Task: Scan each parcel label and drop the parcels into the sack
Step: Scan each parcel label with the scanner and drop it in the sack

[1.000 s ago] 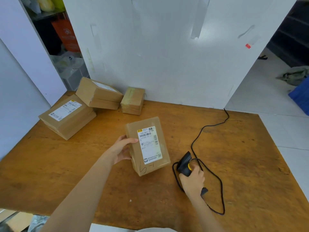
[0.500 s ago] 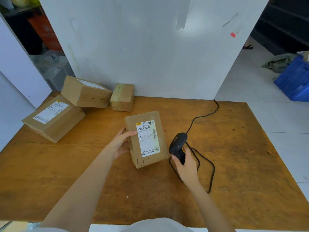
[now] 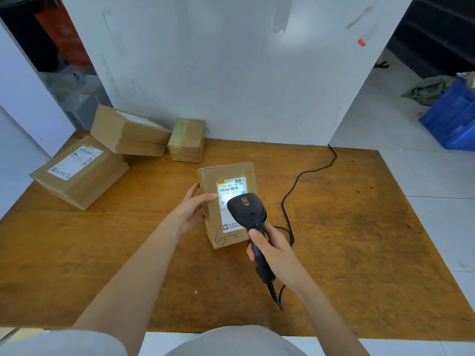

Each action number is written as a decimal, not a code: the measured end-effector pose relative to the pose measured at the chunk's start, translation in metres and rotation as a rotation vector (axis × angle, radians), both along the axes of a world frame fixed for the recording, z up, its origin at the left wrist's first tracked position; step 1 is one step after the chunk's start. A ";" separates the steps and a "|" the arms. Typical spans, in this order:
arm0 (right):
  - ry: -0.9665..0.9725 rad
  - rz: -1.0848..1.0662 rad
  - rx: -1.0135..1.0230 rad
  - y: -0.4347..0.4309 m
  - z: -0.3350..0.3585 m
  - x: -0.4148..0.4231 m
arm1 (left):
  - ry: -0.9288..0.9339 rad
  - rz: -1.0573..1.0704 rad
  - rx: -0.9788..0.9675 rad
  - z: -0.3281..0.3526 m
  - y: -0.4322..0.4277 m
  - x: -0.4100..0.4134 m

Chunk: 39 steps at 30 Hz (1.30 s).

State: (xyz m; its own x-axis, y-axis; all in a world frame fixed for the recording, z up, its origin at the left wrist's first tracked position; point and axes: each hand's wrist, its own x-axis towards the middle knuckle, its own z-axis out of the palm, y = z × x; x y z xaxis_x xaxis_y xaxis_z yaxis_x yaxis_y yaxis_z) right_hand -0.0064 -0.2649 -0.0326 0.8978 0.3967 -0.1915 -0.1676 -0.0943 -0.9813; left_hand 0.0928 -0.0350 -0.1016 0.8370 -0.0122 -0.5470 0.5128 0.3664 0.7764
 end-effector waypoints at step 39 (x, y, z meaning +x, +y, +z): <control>-0.289 -0.210 -1.324 -0.003 -0.088 0.054 | 0.130 0.251 0.050 0.013 0.030 -0.048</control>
State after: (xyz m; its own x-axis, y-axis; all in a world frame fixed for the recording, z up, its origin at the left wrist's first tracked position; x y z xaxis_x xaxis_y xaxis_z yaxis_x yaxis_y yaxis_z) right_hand 0.0480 -0.2679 -0.1204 0.9901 -0.0814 -0.1145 -0.1013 -0.9783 -0.1808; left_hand 0.0450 -0.0047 -0.0883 0.7336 0.2160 -0.6444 0.5070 0.4575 0.7305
